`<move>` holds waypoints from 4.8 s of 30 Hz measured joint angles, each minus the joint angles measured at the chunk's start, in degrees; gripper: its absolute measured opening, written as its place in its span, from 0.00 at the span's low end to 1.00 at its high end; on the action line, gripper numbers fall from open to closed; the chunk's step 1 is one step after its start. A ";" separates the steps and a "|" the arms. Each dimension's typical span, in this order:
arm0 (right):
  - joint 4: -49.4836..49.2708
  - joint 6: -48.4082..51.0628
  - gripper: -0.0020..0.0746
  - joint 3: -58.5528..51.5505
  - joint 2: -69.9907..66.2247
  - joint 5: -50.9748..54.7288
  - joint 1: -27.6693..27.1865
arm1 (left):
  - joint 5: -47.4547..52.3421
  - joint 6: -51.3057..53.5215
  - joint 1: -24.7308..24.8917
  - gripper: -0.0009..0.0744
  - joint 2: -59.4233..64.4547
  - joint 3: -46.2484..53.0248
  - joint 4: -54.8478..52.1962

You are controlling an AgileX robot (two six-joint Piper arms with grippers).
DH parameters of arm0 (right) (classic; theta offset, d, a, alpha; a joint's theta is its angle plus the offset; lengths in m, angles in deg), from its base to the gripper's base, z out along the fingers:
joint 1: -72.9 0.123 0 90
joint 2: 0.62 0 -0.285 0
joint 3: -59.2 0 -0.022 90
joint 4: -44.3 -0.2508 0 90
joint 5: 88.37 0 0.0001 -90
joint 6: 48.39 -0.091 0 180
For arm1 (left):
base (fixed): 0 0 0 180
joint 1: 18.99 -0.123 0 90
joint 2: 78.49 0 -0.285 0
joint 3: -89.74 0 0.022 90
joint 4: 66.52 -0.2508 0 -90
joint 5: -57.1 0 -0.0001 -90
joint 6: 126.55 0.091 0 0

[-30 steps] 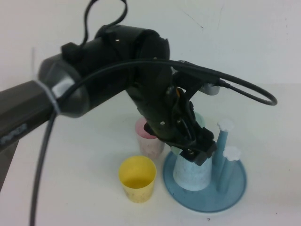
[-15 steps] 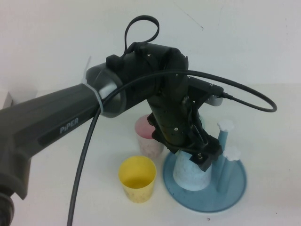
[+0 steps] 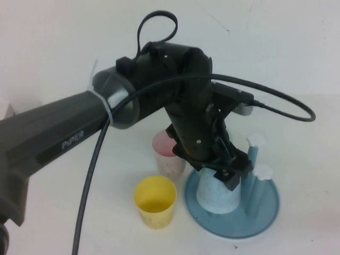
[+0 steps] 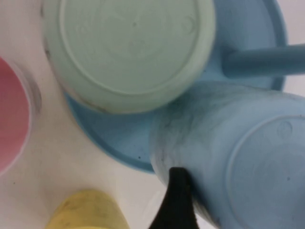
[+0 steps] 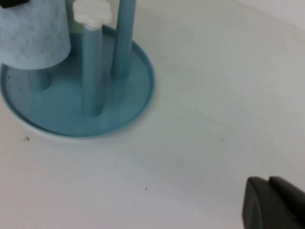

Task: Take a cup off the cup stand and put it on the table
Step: Pick up the cup from the rack, then hand over the cup, then place the cup on the table

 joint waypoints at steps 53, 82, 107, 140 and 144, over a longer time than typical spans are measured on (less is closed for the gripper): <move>-71.79 24.14 0.65 7.96 0.00 -10.14 0.00 | -0.58 4.82 0.00 0.73 -2.89 -30.00 39.46; -73.83 32.53 0.13 7.96 0.00 -3.19 0.13 | 5.54 13.79 -0.10 0.71 0.38 -30.00 54.08; -49.56 27.78 0.05 9.59 -6.09 -9.25 0.13 | 8.52 17.18 -4.36 0.03 -1.30 -30.00 44.92; 3.19 1.50 0.05 32.94 -58.88 10.24 10.72 | 8.62 -6.34 15.43 0.01 -30.21 13.38 -17.78; 5.53 -0.04 0.05 35.34 -64.29 11.99 10.82 | 5.70 -8.65 15.43 0.01 -35.56 19.45 -17.67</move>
